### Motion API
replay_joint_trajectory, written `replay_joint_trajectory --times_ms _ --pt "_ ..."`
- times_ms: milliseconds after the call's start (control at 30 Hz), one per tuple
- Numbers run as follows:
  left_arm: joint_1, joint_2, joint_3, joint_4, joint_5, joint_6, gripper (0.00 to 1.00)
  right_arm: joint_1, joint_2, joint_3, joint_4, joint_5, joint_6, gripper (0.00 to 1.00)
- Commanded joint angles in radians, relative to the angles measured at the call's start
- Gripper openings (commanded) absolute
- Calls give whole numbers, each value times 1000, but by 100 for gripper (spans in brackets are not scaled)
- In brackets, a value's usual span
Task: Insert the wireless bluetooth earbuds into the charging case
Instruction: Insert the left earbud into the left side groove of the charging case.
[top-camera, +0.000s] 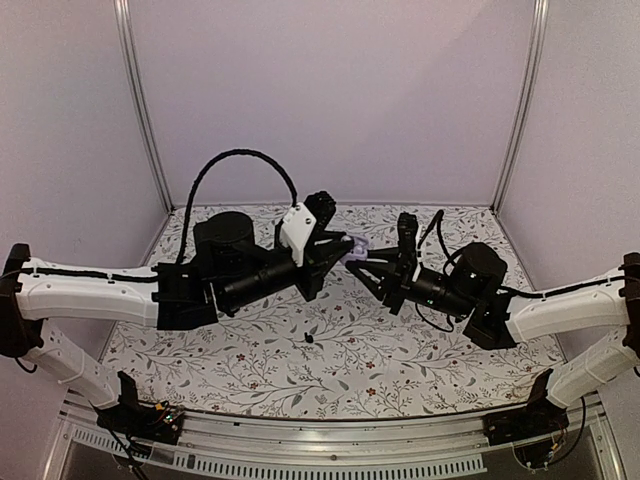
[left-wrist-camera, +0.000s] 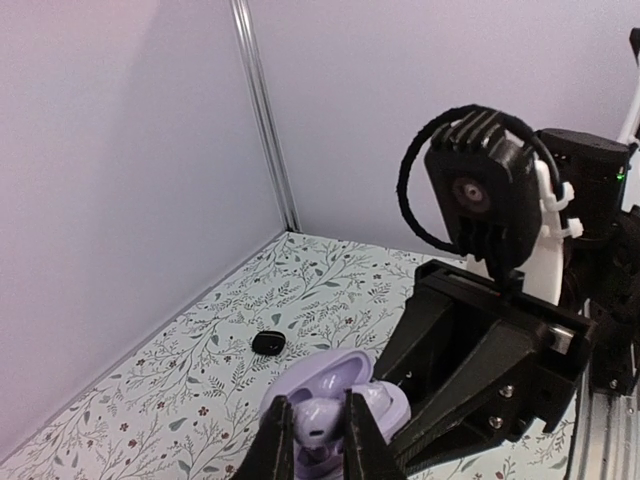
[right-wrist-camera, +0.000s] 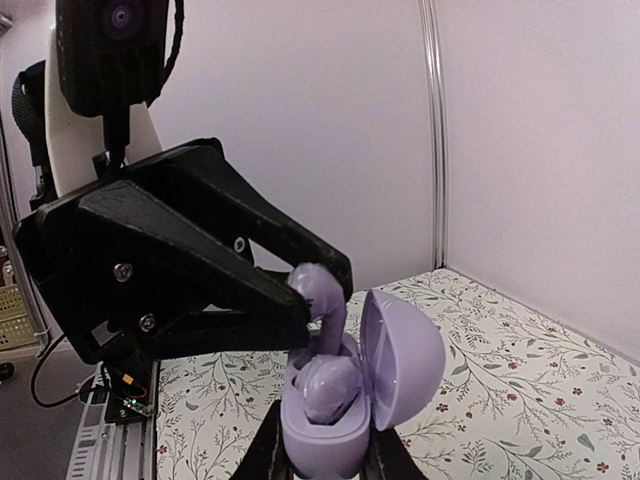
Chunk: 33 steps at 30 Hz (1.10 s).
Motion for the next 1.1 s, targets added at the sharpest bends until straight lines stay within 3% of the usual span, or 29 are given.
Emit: replay_joint_trajectory --times_ms 0,333,600,1067 --pt "-27 22 12 -47 -27 19 9 2 -40 -2 53 51 11 0" --pt "-28 30 33 -80 -61 -12 15 2 -52 -7 56 57 -9 0" --pt "-28 38 52 -107 -150 -30 9 3 -53 -3 26 127 -19 0" --pt "-27 63 65 -120 -83 -62 5 2 -52 6 1 126 -72 0"
